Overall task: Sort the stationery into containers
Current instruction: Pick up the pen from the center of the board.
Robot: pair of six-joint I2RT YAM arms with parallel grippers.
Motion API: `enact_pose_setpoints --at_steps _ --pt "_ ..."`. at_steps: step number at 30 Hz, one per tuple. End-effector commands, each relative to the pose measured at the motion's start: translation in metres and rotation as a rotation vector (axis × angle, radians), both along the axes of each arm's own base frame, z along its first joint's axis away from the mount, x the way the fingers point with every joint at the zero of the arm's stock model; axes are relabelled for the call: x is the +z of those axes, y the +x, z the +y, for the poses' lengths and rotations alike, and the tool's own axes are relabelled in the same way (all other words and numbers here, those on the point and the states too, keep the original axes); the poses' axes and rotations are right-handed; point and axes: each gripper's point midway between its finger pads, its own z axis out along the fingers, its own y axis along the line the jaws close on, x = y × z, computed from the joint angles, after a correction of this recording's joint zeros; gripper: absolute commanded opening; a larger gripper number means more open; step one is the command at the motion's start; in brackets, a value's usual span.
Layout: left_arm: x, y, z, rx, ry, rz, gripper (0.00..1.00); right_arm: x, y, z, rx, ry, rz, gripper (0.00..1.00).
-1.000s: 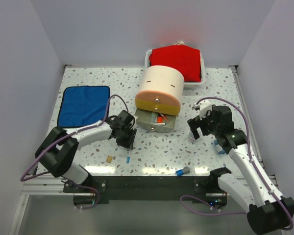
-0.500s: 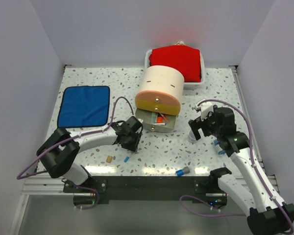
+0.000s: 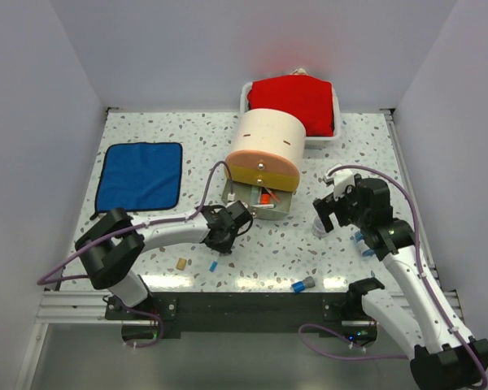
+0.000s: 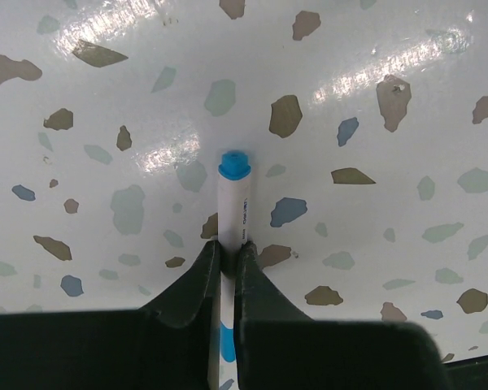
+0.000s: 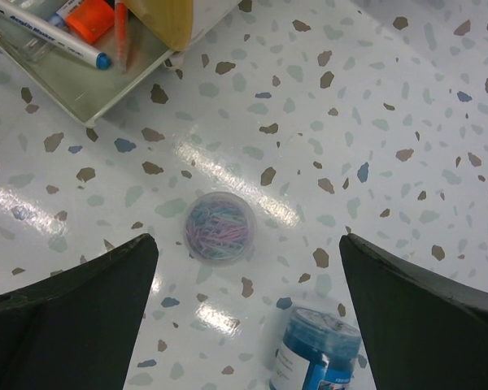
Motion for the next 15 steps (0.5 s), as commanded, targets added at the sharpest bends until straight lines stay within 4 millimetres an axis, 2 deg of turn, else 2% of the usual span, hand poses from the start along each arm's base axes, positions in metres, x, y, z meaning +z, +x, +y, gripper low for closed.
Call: enact_pose_setpoints --at_steps 1,3,5,7,9,10,12,13,15 --pt "-0.03 -0.039 0.044 -0.003 0.178 0.16 0.0 0.016 0.008 0.0 -0.001 0.003 -0.045 0.99" --pt "-0.01 -0.03 0.034 -0.025 0.128 0.135 0.0 0.022 0.012 0.002 0.001 0.005 -0.057 0.99" --pt "0.023 -0.019 0.019 -0.086 0.049 0.11 0.0 0.025 0.017 0.003 0.006 0.001 -0.059 0.99" --pt "0.051 -0.018 0.001 -0.154 -0.071 0.078 0.0 0.033 0.022 0.004 0.015 -0.009 -0.074 0.99" --pt "0.073 -0.031 -0.017 -0.239 -0.189 0.103 0.0 0.035 0.028 0.003 0.012 -0.019 -0.08 0.99" --pt "0.086 -0.025 -0.034 -0.287 -0.249 0.05 0.0 0.035 0.03 0.002 0.007 -0.025 -0.082 0.99" --pt "0.101 -0.018 -0.046 -0.382 -0.29 0.0 0.0 0.035 0.033 0.002 0.001 -0.03 -0.084 0.99" --pt "0.116 -0.013 -0.058 -0.432 -0.34 -0.032 0.0 0.036 0.035 0.002 -0.001 -0.029 -0.088 0.99" --pt "0.139 -0.01 -0.067 -0.573 -0.378 -0.101 0.0 0.028 0.037 0.0 -0.004 -0.043 -0.081 0.99"
